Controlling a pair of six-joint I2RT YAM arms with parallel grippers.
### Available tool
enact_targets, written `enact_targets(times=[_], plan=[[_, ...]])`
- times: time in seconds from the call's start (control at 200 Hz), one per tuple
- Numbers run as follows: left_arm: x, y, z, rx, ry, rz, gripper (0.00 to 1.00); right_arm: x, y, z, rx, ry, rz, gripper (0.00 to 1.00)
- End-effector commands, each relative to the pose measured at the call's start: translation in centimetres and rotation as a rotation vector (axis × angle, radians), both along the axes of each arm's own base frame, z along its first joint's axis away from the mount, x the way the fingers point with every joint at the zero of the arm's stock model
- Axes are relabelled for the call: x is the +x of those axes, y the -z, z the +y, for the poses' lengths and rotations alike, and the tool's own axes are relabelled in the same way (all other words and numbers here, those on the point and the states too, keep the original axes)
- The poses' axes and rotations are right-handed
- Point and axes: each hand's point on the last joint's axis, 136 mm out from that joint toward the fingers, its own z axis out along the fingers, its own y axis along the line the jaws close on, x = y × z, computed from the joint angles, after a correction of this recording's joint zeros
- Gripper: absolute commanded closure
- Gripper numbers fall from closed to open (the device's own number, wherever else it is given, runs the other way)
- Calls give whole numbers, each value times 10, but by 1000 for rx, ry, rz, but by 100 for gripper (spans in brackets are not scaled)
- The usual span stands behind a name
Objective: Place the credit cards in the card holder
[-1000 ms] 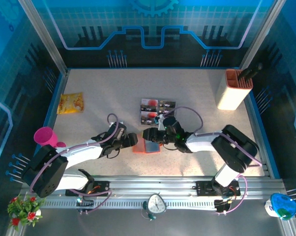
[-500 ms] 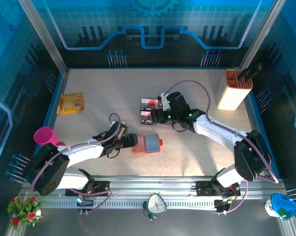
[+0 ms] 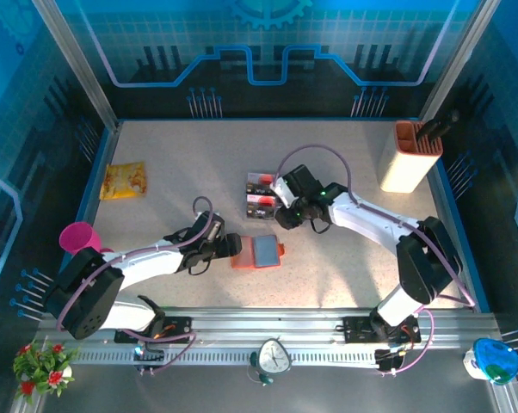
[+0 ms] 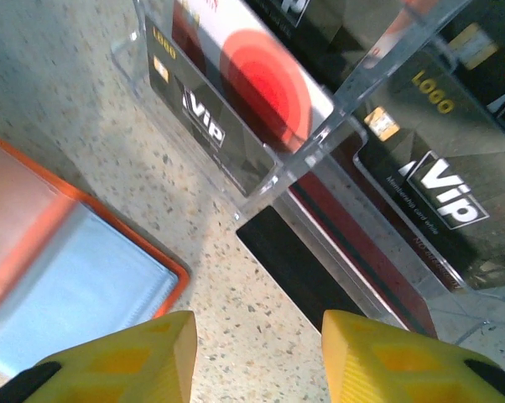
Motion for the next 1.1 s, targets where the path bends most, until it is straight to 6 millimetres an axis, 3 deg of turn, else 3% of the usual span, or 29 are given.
enact_targets(times=[0.0, 0.465, 1.096], plan=[[-1, 13, 4, 43, 19, 22, 22, 3, 2, -4, -116, -55, -44, 56], [0, 14, 3, 37, 15, 25, 22, 9, 22, 2, -250, -112, -62, 60], [2, 14, 1, 33, 15, 25, 22, 17, 46, -2, -340, -130, -48, 77]])
